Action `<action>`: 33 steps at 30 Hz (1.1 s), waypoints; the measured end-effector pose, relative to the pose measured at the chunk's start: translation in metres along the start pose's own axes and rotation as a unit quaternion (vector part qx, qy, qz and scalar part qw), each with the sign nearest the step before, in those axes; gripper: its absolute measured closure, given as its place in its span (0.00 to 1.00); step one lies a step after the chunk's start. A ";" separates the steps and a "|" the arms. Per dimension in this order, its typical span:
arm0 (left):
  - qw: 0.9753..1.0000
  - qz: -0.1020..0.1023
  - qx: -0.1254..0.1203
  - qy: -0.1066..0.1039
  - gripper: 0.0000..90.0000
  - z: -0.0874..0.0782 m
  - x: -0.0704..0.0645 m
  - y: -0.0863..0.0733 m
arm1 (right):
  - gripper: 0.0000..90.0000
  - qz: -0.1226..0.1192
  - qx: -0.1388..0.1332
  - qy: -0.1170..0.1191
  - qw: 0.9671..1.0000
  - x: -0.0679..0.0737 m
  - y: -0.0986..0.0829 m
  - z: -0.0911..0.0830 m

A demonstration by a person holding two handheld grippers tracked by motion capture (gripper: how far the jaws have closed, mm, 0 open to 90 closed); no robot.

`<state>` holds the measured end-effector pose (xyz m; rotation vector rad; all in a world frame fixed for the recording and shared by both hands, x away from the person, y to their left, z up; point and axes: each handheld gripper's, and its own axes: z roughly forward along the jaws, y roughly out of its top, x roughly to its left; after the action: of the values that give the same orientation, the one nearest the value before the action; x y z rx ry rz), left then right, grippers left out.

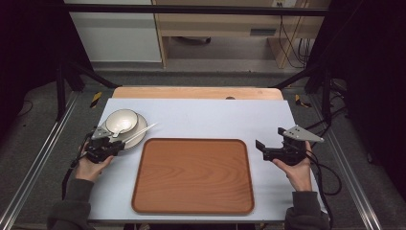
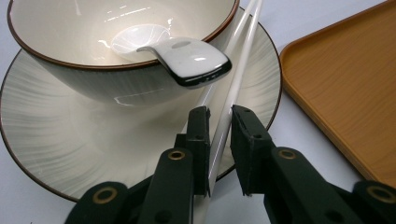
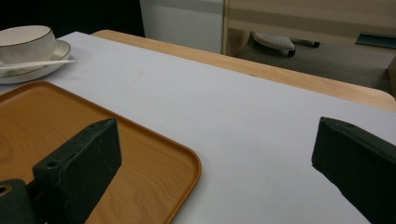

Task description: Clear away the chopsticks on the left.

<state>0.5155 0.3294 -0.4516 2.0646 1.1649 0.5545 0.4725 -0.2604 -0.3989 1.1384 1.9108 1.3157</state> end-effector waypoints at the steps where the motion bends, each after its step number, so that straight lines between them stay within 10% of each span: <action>1: 1.000 0.000 0.000 -0.001 0.86 0.000 0.000 0.000 | 0.02 0.000 0.000 0.000 1.000 0.000 0.000 0.000; 33: 1.000 0.017 -0.018 -0.011 0.94 -0.015 -0.009 -0.001 | 0.02 0.001 -0.002 -0.002 1.000 -0.002 0.000 -0.003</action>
<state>0.5003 0.3270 -0.4428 2.0595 1.1006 0.5630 0.4714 -0.2631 -0.3976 1.1403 1.9033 1.3185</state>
